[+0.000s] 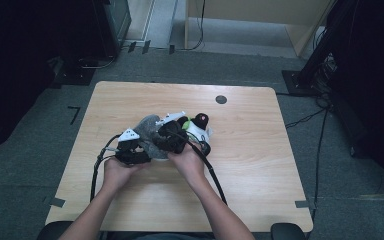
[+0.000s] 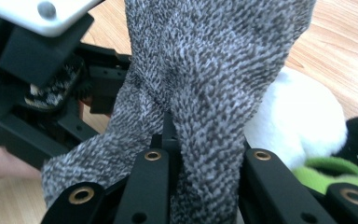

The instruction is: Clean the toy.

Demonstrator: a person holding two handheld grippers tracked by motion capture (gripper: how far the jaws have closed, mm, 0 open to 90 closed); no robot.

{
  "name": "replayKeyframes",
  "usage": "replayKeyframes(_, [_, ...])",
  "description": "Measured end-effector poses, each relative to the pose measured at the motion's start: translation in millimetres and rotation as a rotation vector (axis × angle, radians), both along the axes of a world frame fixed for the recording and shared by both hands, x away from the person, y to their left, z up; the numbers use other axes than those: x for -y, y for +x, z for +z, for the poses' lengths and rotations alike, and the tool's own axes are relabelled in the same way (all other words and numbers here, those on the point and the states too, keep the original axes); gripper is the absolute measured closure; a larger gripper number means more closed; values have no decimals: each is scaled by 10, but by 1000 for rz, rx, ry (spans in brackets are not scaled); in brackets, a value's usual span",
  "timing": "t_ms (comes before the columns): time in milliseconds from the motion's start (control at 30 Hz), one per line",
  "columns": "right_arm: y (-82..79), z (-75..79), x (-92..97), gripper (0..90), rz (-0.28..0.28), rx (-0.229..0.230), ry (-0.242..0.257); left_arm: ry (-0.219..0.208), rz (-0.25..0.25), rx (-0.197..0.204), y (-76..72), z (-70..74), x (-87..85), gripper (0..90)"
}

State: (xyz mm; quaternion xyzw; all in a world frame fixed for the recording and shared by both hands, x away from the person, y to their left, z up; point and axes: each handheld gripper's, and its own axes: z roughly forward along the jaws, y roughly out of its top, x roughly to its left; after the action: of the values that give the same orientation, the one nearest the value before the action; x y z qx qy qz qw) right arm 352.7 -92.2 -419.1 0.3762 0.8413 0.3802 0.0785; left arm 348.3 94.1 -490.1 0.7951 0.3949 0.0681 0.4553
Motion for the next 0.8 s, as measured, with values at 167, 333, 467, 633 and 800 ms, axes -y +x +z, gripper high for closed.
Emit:
replayKeyframes(167, [-28,-35,111,795,26,-21,-20,3,-1,-14,24,-3,-17,375])
replayKeyframes(333, [-117,-88,307,797,37,-8,-74,8,-5,-10,23,-2,-8,384])
replayKeyframes(467, [-233,-132,417,800,44,13,-118,5,-3,-15,26,0,-12,386])
replayKeyframes(633, [-310,-187,582,800,36,-3,-129,10,-12,-11,25,3,-12,386])
replayKeyframes(800, [-408,-189,656,798,42,16,-171,14,-15,-11,23,7,-12,385])
